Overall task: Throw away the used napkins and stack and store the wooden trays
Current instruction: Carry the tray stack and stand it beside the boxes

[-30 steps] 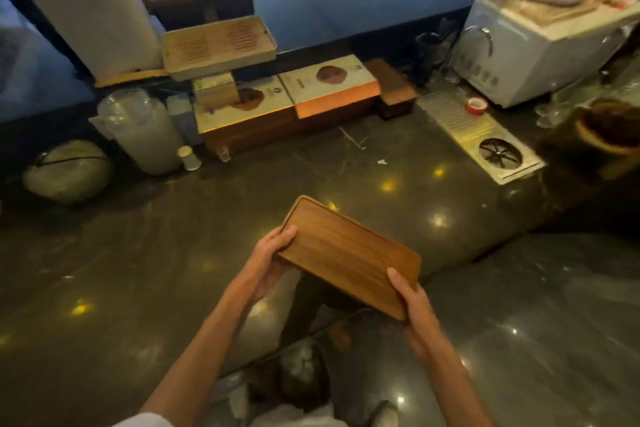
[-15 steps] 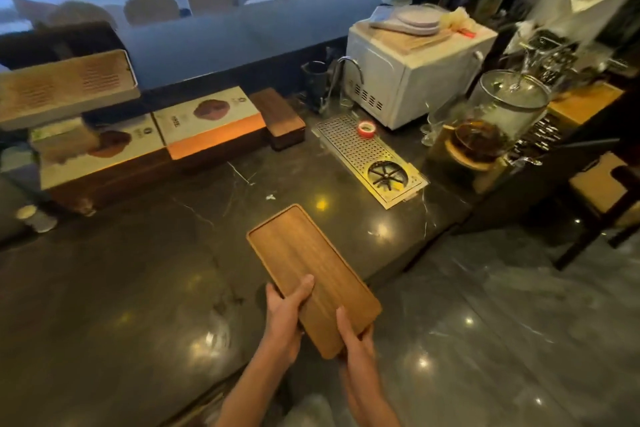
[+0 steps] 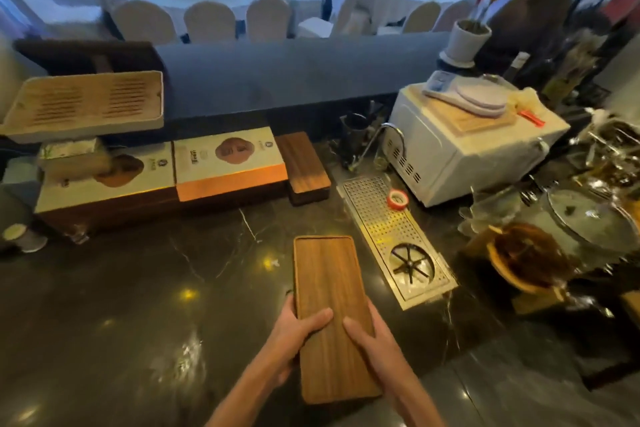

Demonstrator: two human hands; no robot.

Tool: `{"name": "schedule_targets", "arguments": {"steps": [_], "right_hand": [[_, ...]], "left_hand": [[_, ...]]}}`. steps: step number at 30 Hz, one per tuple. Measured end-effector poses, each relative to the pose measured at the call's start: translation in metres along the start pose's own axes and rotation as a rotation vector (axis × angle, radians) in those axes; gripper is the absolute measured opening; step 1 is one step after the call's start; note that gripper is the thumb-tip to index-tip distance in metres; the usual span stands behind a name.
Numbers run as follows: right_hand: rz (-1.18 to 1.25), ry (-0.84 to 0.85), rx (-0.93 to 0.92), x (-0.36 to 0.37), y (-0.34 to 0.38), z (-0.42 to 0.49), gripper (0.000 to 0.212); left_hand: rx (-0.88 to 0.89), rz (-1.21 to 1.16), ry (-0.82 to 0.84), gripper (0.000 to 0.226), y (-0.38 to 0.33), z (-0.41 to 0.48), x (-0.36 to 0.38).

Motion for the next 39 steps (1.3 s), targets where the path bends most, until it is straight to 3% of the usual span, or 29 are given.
{"name": "schedule_targets", "arguments": {"steps": [9, 13, 17, 23, 30, 33, 39], "right_hand": [[0.02, 0.07, -0.045, -0.02, 0.058, 0.106, 0.068], [0.016, 0.096, -0.103, -0.036, 0.104, 0.165, 0.067], [-0.045, 0.151, -0.171, -0.045, 0.15, 0.226, 0.073], [-0.111, 0.198, -0.167, -0.034, 0.182, 0.312, 0.054], [-0.162, 0.153, -0.092, -0.009, 0.179, 0.4, 0.04], [-0.202, 0.143, -0.112, 0.004, 0.183, 0.422, 0.042], [-0.345, 0.089, -0.169, 0.017, 0.19, 0.45, 0.069]], "left_hand": [[0.105, 0.074, -0.058, 0.083, -0.079, 0.065, -0.01], [0.056, -0.01, -0.183, 0.088, -0.098, 0.094, -0.009], [0.092, -0.015, -0.273, 0.074, -0.132, 0.131, -0.004], [0.186, -0.01, -0.469, 0.044, -0.185, 0.192, -0.011], [0.099, -0.024, -0.746, 0.052, -0.186, 0.238, -0.047], [0.116, -0.127, -0.767, 0.057, -0.184, 0.248, -0.055], [0.175, -0.242, -0.656, 0.053, -0.175, 0.265, -0.058]]}}
Point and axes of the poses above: each hand's wrist, its own z-axis towards the middle knuckle, its own x-axis out of the palm, y = z × x, the point moved 9 cm from there along z, towards the middle knuckle, and after that the axes turned 5 degrees about z, right-handed, at the moved point
